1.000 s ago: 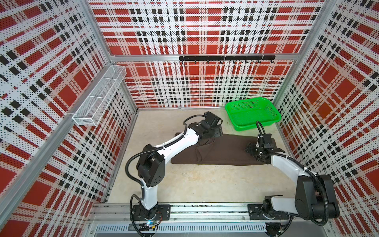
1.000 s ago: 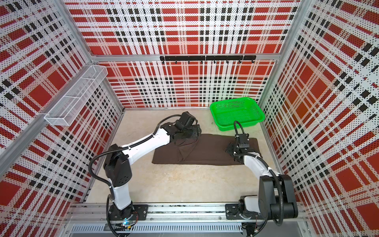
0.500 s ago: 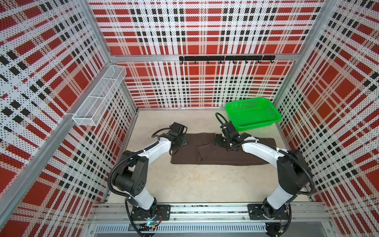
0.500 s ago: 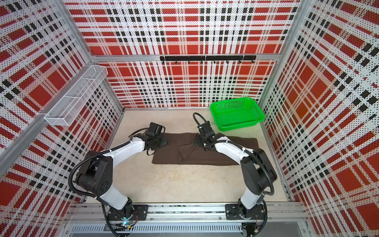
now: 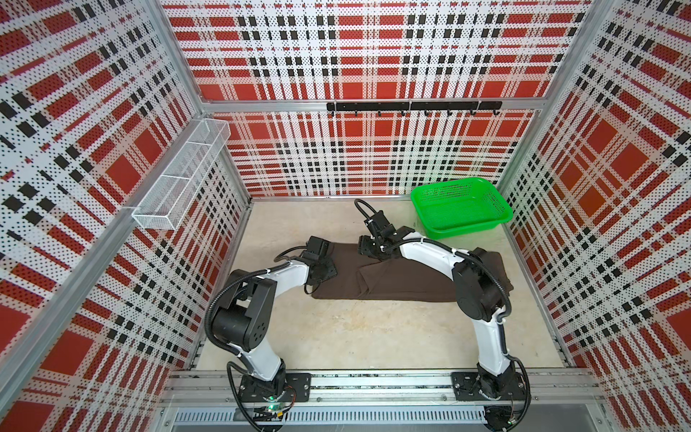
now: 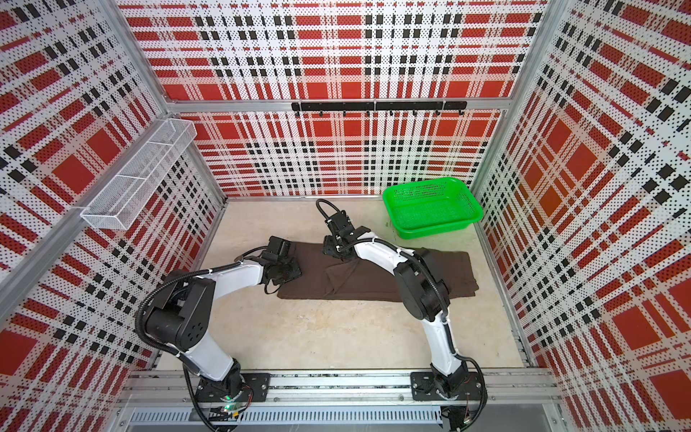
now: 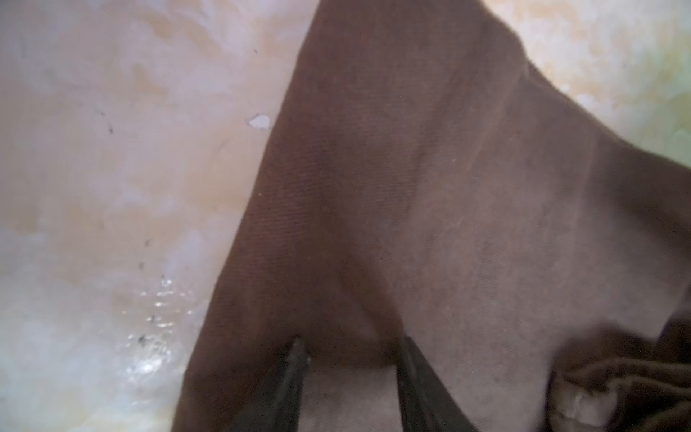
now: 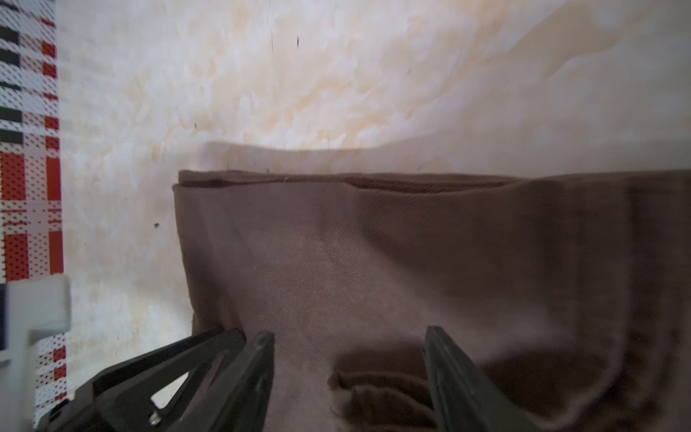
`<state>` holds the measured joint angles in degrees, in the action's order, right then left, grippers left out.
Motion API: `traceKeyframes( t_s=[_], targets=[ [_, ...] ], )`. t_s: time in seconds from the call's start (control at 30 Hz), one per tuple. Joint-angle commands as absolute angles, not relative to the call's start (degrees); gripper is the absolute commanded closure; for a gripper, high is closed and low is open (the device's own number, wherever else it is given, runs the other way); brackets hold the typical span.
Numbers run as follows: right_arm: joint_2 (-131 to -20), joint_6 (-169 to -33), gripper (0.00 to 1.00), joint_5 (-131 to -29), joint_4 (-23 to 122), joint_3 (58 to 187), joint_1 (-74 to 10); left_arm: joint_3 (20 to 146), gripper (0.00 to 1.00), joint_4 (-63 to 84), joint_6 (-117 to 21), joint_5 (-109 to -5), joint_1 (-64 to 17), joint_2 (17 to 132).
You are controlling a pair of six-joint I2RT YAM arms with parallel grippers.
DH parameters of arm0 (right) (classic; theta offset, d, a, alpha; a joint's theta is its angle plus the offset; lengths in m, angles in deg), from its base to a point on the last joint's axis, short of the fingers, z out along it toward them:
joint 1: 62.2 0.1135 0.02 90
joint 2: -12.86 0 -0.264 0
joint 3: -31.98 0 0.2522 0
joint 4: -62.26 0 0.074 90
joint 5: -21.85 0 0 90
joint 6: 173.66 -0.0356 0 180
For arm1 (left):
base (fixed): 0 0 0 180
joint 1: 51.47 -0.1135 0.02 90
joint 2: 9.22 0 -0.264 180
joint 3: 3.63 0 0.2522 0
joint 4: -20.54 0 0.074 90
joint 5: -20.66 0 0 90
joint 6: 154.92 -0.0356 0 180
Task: Fold and stack the trousers
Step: Smooth out the trousers at the center of the table.
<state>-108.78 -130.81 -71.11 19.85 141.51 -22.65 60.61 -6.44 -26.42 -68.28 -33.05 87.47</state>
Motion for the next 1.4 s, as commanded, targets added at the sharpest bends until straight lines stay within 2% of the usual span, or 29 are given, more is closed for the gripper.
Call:
traceKeyframes(
  t_s=[0.0, 0.27, 0.53, 0.6, 0.73, 0.83, 1.03, 1.07, 1.13, 1.37],
  targets=[
    [-111.54, -131.80, 0.33, -73.69, 15.08, 142.01, -22.03, 59.33, 0.56, -5.18, -26.86, -67.47, -34.10, 87.77],
    [-105.64, -130.96, 0.34, -71.25, 11.68, 131.83, -23.66, 59.34, 0.56, -5.61, -27.91, -68.05, -35.74, 87.54],
    [-92.72, -129.16, 0.35, -63.39, 6.44, 119.47, -27.67, 59.84, 0.55, -6.35, -29.25, -68.43, -36.81, 86.48],
    [-90.39, -128.75, 0.35, -61.73, 5.39, 118.29, -28.39, 60.28, 0.50, -6.58, -29.95, -67.67, -36.83, 85.46],
    [-87.63, -128.05, 0.33, -60.24, 4.74, 117.99, -29.47, 60.95, 0.32, -8.20, -31.36, -67.33, -38.86, 81.33],
    [-86.65, -127.32, 0.33, -59.89, 5.84, 117.90, -30.48, 61.53, 0.24, -10.36, -32.82, -67.77, -40.38, 78.37],
    [-84.78, -125.96, 0.32, -63.26, 14.10, 114.30, -32.69, 60.93, 0.14, -12.26, -37.05, -65.39, -45.65, 76.38],
    [-84.34, -125.96, 0.32, -63.47, 15.53, 113.50, -32.88, 60.66, 0.08, -12.02, -37.49, -64.57, -46.23, 76.57],
    [-83.14, -125.80, 0.32, -64.27, 18.58, 111.31, -33.66, 60.48, 0.03, -11.47, -38.00, -63.03, -46.95, 77.53],
    [-78.25, -125.34, 0.32, -66.35, 24.78, 103.47, -39.11, 60.13, 0.01, -9.52, -38.73, -61.38, -46.75, 82.04]
  ],
)
